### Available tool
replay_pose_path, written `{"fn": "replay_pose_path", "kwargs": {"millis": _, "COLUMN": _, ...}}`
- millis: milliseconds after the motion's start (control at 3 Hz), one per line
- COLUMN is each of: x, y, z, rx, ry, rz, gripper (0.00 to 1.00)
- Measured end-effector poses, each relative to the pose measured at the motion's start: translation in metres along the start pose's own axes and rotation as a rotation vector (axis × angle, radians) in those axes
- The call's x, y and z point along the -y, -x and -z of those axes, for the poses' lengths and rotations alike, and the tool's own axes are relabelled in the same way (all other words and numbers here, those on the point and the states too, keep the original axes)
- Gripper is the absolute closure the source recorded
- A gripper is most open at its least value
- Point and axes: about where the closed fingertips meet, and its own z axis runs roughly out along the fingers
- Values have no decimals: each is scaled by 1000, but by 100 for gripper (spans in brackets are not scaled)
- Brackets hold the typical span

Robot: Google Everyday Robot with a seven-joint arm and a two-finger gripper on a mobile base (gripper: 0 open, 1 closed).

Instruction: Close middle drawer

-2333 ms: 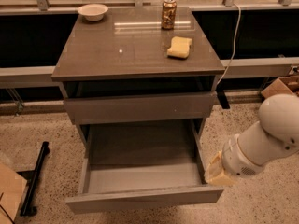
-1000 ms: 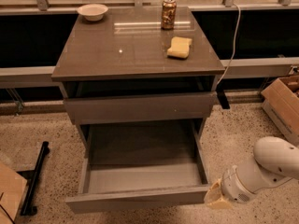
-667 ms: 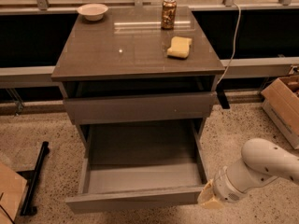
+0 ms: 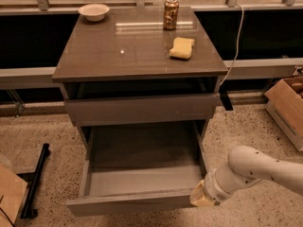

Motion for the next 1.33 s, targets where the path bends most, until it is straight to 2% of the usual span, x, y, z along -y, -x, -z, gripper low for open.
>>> {"fn": "replay_pose_path", "kwargs": {"millis": 333, "x": 38, "y": -11, "z": -41, "rx": 21, "ry": 17, "rz": 2, "gripper": 100}}
{"fn": "replay_pose_path", "kwargs": {"millis": 667, "x": 38, "y": -11, "z": -41, "rx": 21, "ry": 17, "rz": 2, "gripper": 100}}
{"fn": "replay_pose_path", "kwargs": {"millis": 1000, "x": 65, "y": -13, "z": -59, "rx": 34, "ry": -1, "rz": -14, "gripper": 100}}
{"fn": "replay_pose_path", "kwargs": {"millis": 1333, "x": 63, "y": -13, "z": -59, "rx": 34, "ry": -1, "rz": -14, "gripper": 100}}
